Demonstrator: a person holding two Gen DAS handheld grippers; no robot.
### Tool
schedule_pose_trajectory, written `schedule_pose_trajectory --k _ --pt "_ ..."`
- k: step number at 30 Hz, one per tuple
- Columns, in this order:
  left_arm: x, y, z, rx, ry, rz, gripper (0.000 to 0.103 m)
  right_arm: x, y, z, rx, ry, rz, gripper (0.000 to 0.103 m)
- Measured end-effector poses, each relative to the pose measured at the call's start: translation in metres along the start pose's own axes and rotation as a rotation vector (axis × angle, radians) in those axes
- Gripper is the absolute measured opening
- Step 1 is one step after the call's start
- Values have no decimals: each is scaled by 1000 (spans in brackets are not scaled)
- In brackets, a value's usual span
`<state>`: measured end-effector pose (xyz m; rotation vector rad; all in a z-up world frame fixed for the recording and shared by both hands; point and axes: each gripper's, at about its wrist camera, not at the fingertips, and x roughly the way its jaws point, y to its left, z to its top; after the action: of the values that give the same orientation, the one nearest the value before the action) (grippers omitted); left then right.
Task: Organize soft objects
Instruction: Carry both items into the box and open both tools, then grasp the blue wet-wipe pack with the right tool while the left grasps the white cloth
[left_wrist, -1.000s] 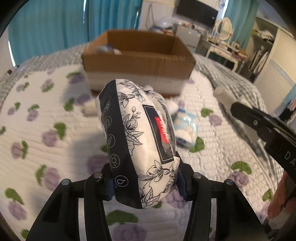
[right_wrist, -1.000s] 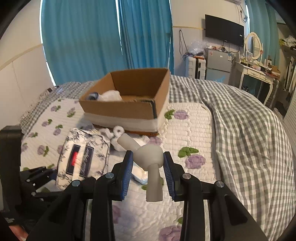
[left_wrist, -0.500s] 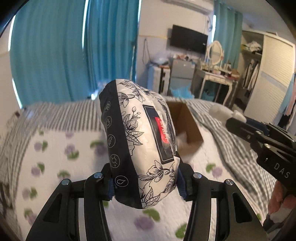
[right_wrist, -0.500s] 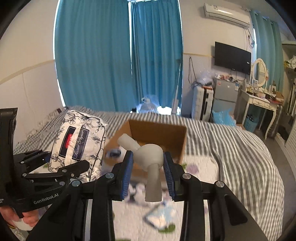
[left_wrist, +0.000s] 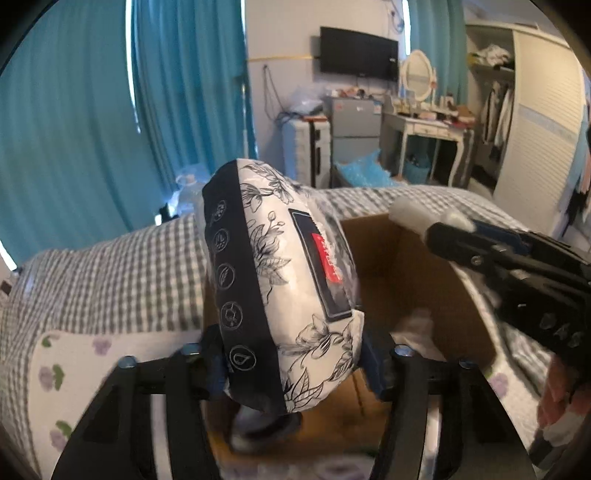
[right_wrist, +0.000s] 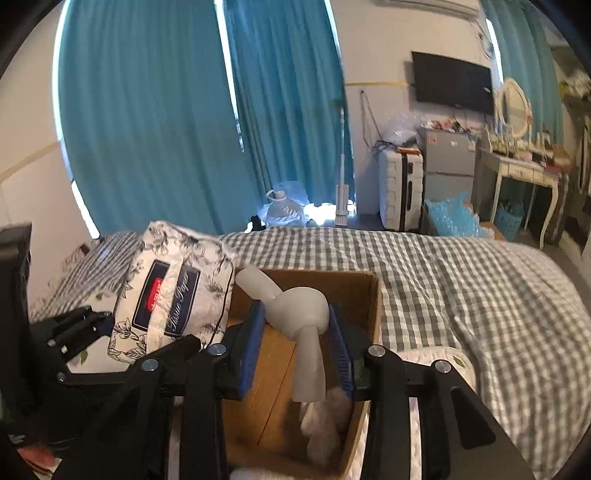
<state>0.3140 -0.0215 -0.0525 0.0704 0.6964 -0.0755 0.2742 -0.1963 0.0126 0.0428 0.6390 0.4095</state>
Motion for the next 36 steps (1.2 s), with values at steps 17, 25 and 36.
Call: schedule_pose_trajectory --k 17,25,36 --pt "-106 9 12 31 -173 89 74 -90 3 14 -25 -36 -100 71" --pt "-236 12 18 -22 -343 57 76 -212 52 33 -118 -120 -143 91" --pt "-278 11 -30 -3 -347 14 76 -262 86 -9 -193 -87 -125 96"
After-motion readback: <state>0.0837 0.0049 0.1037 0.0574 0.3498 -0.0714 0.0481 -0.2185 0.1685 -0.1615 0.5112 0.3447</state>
